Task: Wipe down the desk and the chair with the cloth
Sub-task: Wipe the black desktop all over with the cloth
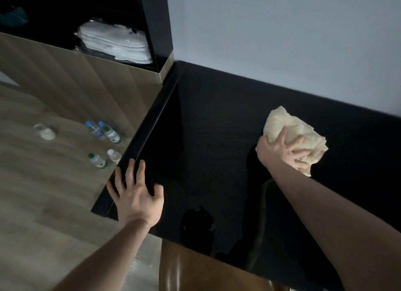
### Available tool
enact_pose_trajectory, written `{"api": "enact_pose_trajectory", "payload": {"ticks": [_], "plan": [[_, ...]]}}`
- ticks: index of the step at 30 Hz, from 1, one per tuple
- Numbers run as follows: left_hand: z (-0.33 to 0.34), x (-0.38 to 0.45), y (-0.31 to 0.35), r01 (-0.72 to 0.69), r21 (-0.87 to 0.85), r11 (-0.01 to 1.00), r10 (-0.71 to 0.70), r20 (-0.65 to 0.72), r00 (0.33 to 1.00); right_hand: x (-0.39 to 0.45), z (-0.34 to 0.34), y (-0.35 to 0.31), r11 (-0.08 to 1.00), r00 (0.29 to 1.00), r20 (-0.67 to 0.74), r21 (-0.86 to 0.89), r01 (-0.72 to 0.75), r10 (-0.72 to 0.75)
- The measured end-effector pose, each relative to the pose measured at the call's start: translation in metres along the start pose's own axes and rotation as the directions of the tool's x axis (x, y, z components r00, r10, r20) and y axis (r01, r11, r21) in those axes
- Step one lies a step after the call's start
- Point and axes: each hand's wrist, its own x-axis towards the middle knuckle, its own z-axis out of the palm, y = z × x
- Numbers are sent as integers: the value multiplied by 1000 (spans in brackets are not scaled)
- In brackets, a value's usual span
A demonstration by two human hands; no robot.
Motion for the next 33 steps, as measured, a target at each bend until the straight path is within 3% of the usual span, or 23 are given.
{"api": "enact_pose_trajectory", "payload": {"ticks": [2, 4, 6, 8, 10, 14, 18, 20, 22, 25, 27, 30, 33], "plan": [[0, 0, 0, -5, 2, 1000, 5, 1, 1000, -30, 16, -41, 997, 995, 63, -3, 79, -79], [2, 0, -2, 1, -7, 1000, -1, -4, 1000, -69, 35, -79, 952, 944, 149, -47, 303, -293], [1, 0, -2, 0, -20, 1000, 0, -13, 1000, -110, 57, -108, 835, 807, 256, 0, 551, -532], [2, 1, -3, -11, -43, 999, 10, -27, 1000, -144, 76, -123, 705, 639, 356, 88, 704, -682], [3, 2, -5, -18, -64, 998, 16, -30, 999, -164, 83, -119, 633, 540, 418, 120, 764, -731], [-3, -2, -4, -31, -167, 985, 25, -40, 999, -170, 72, -75, 602, 494, 448, 133, 787, -745], [-16, -6, -4, -17, -324, 946, 12, -18, 1000, -185, 59, -20, 612, 478, 448, 221, 759, -756], [-27, -6, -4, -46, -377, 925, 52, 7, 999, -184, 45, 3, 644, 473, 453, 378, 666, -756], [-39, 1, 3, -126, -388, 913, 147, 24, 989, -171, 23, 27, 651, 521, 395, 531, 543, -757], [-48, 22, 31, -352, -190, 917, 371, 73, 926, -134, -6, 80, 631, 621, 215, 500, 593, -754], [-42, 33, 57, -436, -56, 898, 438, 205, 876, -107, -21, 128, 665, 652, 193, 404, 628, -733], [-25, 28, 97, -452, 166, 876, 384, 326, 864, -77, -35, 204, 726, 707, 182, 263, 635, -684], [-20, 8, 129, -383, 255, 888, 306, 295, 905, -58, -43, 273, 780, 772, 132, 186, 597, -622]]}}
